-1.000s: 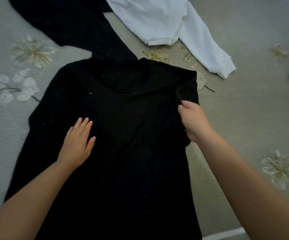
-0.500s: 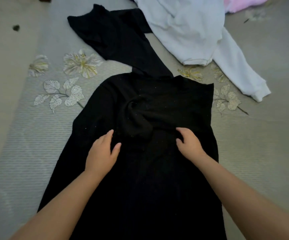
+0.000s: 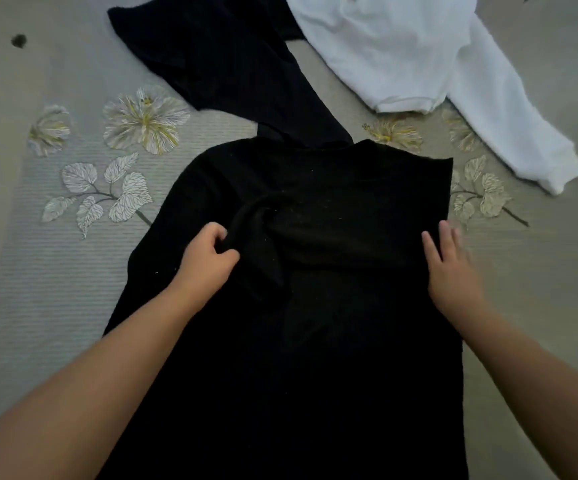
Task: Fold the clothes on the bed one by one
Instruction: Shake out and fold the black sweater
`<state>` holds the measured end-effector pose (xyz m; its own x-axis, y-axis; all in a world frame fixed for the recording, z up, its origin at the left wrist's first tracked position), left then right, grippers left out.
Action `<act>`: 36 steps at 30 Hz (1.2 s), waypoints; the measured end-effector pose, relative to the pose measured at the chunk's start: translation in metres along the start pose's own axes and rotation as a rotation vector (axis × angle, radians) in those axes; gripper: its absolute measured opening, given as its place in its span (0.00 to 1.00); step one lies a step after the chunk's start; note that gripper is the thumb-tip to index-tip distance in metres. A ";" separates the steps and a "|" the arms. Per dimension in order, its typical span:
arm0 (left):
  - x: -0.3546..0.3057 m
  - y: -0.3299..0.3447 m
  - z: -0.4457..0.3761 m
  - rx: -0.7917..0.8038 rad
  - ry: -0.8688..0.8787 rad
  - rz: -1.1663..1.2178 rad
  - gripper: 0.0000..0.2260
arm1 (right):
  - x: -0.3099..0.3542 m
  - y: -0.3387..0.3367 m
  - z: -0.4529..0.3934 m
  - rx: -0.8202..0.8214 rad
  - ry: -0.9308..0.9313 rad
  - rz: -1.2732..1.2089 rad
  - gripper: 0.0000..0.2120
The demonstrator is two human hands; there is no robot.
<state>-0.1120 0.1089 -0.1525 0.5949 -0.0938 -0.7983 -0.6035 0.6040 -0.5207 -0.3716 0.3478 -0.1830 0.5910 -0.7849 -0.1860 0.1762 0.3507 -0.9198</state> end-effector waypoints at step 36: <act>-0.023 0.013 -0.097 -0.046 0.319 -0.959 0.17 | -0.028 -0.038 -0.136 -0.180 0.315 -0.150 0.24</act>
<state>-0.1850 0.0424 -0.1708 0.6740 -0.7348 -0.0767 0.0310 0.1318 -0.9908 -0.5020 0.2871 -0.1901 0.2935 -0.9489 -0.1161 0.0850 0.1469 -0.9855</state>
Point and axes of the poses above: each hand's wrist, its own z-axis away from the middle knuckle, its own y-axis out of the palm, x = y × z, the point moved 6 cm from there along -z, towards the middle knuckle, and after that the axes turned 10 degrees about y, right-handed, at the moved point
